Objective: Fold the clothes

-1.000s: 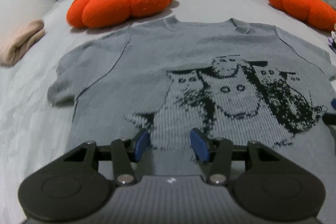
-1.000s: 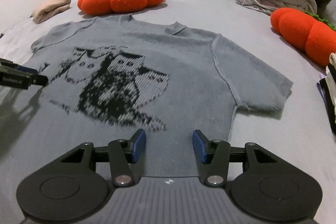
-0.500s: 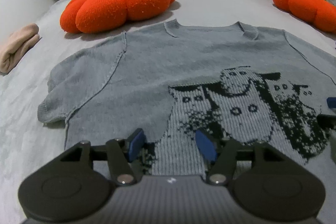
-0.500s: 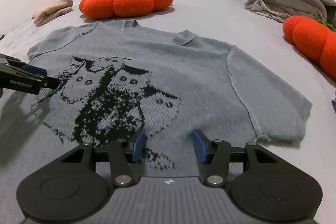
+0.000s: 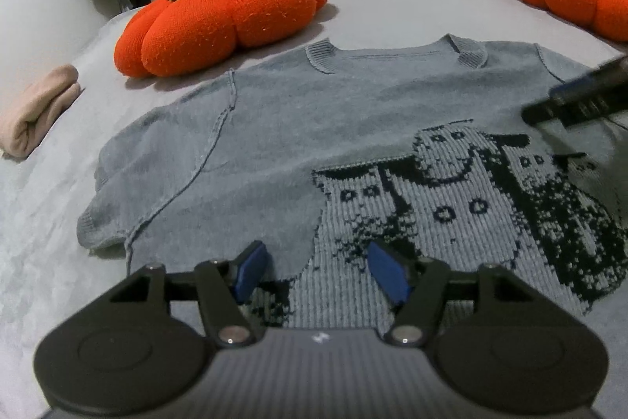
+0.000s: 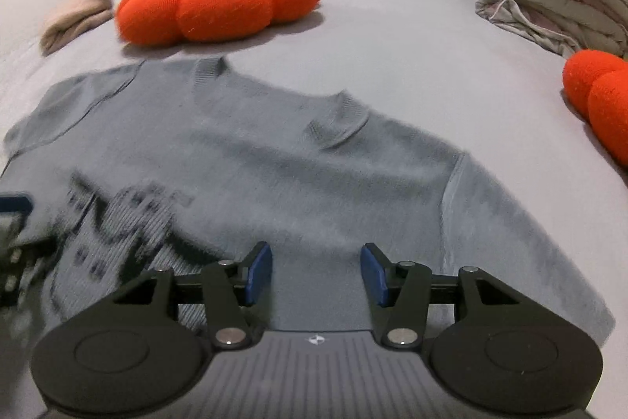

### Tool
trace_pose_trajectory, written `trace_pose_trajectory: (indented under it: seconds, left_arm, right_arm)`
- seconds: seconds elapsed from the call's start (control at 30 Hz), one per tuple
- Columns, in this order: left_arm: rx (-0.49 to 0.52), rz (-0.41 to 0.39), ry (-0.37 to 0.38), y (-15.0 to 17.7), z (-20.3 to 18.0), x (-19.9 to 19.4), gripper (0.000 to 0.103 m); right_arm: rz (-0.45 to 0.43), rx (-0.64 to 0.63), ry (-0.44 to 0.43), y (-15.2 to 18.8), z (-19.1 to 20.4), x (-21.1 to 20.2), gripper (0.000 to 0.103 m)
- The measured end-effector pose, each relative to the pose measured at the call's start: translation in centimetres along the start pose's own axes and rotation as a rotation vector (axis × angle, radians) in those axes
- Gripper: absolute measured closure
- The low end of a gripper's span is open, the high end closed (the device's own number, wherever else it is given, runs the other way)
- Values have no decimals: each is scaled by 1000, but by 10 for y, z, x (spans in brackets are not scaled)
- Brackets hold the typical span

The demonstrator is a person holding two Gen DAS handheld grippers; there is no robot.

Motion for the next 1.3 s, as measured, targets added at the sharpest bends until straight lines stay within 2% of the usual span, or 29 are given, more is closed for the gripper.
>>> trace_pose_trajectory:
  seconds: [0.13, 0.2, 0.33, 0.37, 0.43, 0.47, 0.53, 0.57, 0.77, 0.97, 1.0, 1.03, 1.13, 1.3]
  left_arm:
    - [-6, -1, 15, 1, 2, 0, 42]
    - [-1, -4, 25, 1, 3, 0, 42]
    - [3, -9, 29, 2, 3, 1, 42]
    - [4, -10, 30, 2, 3, 1, 42]
    - [12, -14, 26, 2, 2, 1, 42]
    - [14, -15, 24, 2, 2, 1, 42]
    - [15, -16, 22, 2, 2, 2, 42]
    - [14, -17, 23, 1, 2, 2, 42]
    - [19, -26, 18, 1, 1, 1, 42]
    - [32, -34, 20, 1, 2, 1, 41]
    - [31, -35, 24, 1, 3, 1, 41]
    - [30, -36, 27, 1, 3, 2, 41]
    - [31, -38, 33, 1, 4, 2, 40]
    - [33, -39, 35, 1, 4, 2, 40]
  right_arm:
    - [1, 22, 13, -24, -18, 19, 53]
    - [-13, 8, 64, -35, -32, 31, 53]
    - [-59, 64, 139, -54, -65, 47, 53]
    - [-62, 75, 134, -57, -70, 50, 53]
    - [-71, 60, 148, -62, -74, 52, 54]
    - [-77, 20, 215, -65, -75, 52, 53]
    - [-96, -19, 215, -69, -74, 47, 53]
    - [-106, -39, 213, -71, -73, 45, 53]
    - [-128, -321, 66, -73, -25, 42, 53]
    - [-20, -536, 5, -86, 8, 68, 53]
    - [4, -528, -13, -88, 6, 73, 54]
    - [28, -521, -32, -90, 5, 78, 57]
    - [63, -440, -93, -98, -4, 86, 99]
    - [6, -407, -86, -98, -9, 86, 100]
Point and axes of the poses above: each gripper's, at about its wrist camera, not at the fingertips, and x roughly the way its jaws point, z to its left, y to its underside, the point moved 6 cm from there along x, roughly the way its jaws point, and after that the axes turned 10 degrees about x, right-handed, at the moved point
